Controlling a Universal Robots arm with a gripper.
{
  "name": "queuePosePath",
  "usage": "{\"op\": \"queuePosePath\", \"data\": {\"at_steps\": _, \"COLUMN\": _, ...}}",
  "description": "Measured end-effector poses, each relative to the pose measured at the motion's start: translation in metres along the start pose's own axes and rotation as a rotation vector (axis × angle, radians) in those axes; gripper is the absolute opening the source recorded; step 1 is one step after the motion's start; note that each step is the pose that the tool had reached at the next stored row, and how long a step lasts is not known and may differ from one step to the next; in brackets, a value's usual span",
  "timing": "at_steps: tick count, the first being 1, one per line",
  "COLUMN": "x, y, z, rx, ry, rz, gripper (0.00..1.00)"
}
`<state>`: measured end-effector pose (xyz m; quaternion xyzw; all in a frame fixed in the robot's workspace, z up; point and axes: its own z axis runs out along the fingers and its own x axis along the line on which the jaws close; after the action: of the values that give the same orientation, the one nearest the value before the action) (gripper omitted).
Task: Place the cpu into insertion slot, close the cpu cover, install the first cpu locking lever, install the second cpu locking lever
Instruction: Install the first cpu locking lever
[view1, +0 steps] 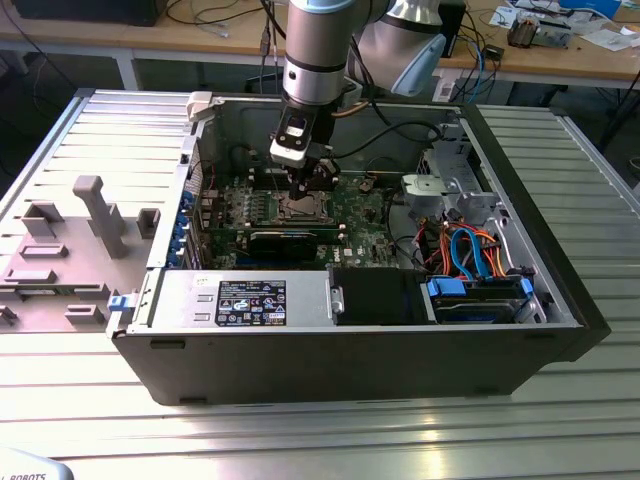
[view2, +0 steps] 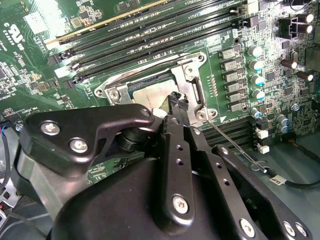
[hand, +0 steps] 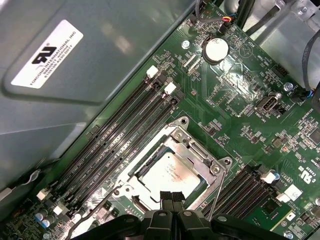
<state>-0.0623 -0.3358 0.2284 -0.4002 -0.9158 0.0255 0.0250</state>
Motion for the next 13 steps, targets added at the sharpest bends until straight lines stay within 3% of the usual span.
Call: {"op": "queuePosePath", "data": {"at_steps": 13, "x": 0.0, "y": 0.0, "z": 0.0, "rx": 0.0003, "ry": -0.0008, "rz": -0.012, "gripper": 0.11}}
